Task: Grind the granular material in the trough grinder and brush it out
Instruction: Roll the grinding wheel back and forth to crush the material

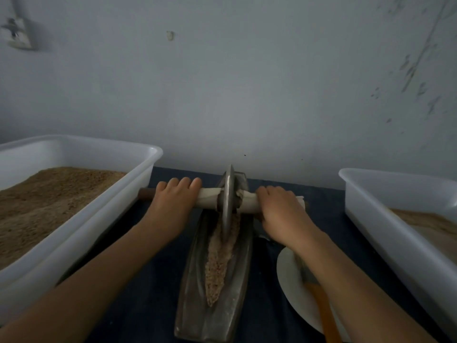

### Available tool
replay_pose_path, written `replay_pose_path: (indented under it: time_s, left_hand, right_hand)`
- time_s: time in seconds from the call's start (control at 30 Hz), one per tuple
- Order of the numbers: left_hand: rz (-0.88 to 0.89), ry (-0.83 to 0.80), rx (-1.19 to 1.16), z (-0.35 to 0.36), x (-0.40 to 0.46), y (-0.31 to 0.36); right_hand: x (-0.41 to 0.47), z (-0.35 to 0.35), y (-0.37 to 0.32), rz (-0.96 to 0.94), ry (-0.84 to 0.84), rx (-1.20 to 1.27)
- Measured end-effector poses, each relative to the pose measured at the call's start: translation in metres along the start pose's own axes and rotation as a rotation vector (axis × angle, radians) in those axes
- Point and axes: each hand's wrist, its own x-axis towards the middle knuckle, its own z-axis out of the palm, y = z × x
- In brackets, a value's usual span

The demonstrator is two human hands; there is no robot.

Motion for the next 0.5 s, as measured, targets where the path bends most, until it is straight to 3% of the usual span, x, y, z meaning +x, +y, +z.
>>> replay_pose_path:
  time_s: [0.1,0.37,0.5]
  left_hand:
    - [0.032,-0.078,-0.023,-0.005,0.001,-0.005]
    - [0.143,-0.647,-0.072,-0.057,-0.01,-0.006]
    - [0.21,-0.787,-0.119,-0.075,-0.017,-0.011]
  right_hand:
    - [-0.002,-0.007,-0.001,-0.031,-0.077,0.005]
    - [-0.018,-0.053,-0.012,-0.089,-0.531,0.123]
    - [-0.028,-0.072,-0.015,-0.145,-0.652,0.14]
